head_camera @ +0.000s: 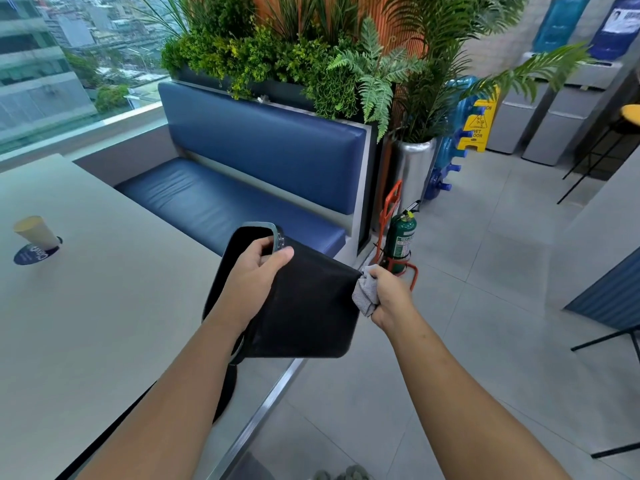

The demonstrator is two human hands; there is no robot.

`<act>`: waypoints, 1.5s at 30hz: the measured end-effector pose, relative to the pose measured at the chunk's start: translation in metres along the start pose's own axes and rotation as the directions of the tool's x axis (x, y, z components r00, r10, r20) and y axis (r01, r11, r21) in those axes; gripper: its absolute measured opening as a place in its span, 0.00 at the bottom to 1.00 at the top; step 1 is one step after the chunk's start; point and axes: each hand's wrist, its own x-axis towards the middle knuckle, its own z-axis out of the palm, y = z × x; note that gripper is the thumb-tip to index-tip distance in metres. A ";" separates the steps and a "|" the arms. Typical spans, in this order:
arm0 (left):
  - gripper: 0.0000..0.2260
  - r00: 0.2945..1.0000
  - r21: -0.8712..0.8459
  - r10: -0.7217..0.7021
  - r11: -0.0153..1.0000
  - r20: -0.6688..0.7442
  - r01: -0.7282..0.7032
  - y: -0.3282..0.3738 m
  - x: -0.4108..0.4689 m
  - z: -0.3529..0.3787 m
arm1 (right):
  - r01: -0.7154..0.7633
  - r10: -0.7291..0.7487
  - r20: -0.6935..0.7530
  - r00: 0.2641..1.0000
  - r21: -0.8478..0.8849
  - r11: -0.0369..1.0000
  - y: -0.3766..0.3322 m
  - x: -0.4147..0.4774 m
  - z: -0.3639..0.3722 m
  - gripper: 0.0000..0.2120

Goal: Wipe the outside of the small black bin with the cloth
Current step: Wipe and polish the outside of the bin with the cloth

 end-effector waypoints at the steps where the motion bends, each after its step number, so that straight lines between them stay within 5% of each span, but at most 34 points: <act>1: 0.12 0.999 0.069 -0.003 0.998 -0.034 0.006 0.002 0.004 0.002 | 0.001 -0.001 -0.005 1.000 -0.003 1.000 0.002 0.000 0.000 0.04; 4: 0.29 0.991 0.153 -0.109 0.981 -0.083 0.120 0.007 0.017 0.004 | 0.033 -0.033 -0.026 0.999 -0.009 0.999 0.001 -0.001 -0.004 0.06; 7: 0.43 0.932 -0.029 -0.361 0.932 -0.036 0.361 0.007 0.029 0.001 | 0.100 -0.102 -0.046 0.994 -0.027 0.995 0.000 0.001 -0.007 0.06; 13: 0.20 0.856 -0.251 -0.508 0.819 0.098 0.516 0.006 0.033 0.001 | 0.217 -0.229 -0.078 0.970 -0.142 0.966 -0.003 0.007 -0.017 0.03; 17: 0.13 0.847 -0.392 -0.531 0.784 -0.019 0.482 0.003 0.026 0.004 | 0.265 -0.286 -0.058 0.956 -0.243 0.933 0.008 0.006 -0.018 0.04; 22: 0.44 0.845 -0.403 -0.506 0.819 -0.171 0.409 -0.036 0.038 0.013 | 0.321 -0.346 -0.028 0.938 -0.308 0.896 0.014 0.004 -0.019 0.04; 27: 0.45 0.846 -0.359 -0.515 0.822 -0.136 0.442 -0.054 0.038 0.014 | 0.346 -0.392 -0.063 0.918 -0.357 0.868 0.016 0.006 -0.023 0.04; 33: 0.39 0.824 -0.442 -0.562 0.758 -0.071 0.479 -0.040 0.033 0.015 | 0.369 -0.412 -0.079 0.908 -0.318 0.873 0.018 0.005 -0.022 0.05; 37: 0.19 0.898 -0.423 -0.434 0.803 0.068 0.420 -0.008 0.009 0.018 | 0.390 -0.442 -0.084 0.893 -0.342 0.855 0.011 0.001 -0.020 0.04; 40: 0.22 0.922 -0.322 -0.322 0.868 0.215 0.379 -0.010 -0.003 0.019 | 0.418 -0.469 -0.075 0.880 -0.349 0.839 -0.001 -0.002 -0.018 0.04; 43: 0.18 0.927 -0.322 -0.324 0.871 0.188 0.370 -0.016 0.001 0.025 | 0.489 -0.547 -0.010 0.837 -0.434 0.757 -0.006 -0.009 -0.017 0.04; 45: 0.14 0.920 -0.378 -0.354 0.838 0.171 0.393 -0.014 0.001 0.027 | 0.566 -0.660 0.045 0.750 -0.560 0.605 -0.001 -0.011 -0.019 0.04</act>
